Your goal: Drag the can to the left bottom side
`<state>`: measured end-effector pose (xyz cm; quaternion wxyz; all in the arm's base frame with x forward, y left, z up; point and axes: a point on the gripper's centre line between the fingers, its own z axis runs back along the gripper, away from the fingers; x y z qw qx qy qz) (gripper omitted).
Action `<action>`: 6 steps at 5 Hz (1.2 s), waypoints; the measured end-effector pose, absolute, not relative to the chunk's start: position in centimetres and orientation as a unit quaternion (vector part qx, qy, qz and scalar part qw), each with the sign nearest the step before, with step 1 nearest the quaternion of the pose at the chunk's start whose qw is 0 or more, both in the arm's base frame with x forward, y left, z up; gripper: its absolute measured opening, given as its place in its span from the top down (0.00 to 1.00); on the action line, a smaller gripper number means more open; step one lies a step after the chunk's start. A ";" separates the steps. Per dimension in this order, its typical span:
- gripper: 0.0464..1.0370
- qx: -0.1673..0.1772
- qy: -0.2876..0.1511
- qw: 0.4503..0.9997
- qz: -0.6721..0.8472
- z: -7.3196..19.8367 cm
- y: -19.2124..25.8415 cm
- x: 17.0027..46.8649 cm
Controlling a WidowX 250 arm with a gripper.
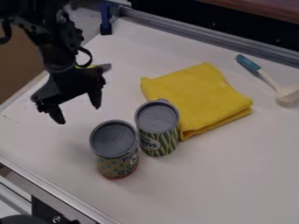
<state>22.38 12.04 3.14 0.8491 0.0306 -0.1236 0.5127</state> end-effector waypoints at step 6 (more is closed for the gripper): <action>0.04 0.017 -0.096 0.799 0.594 1.1 5.7 20.4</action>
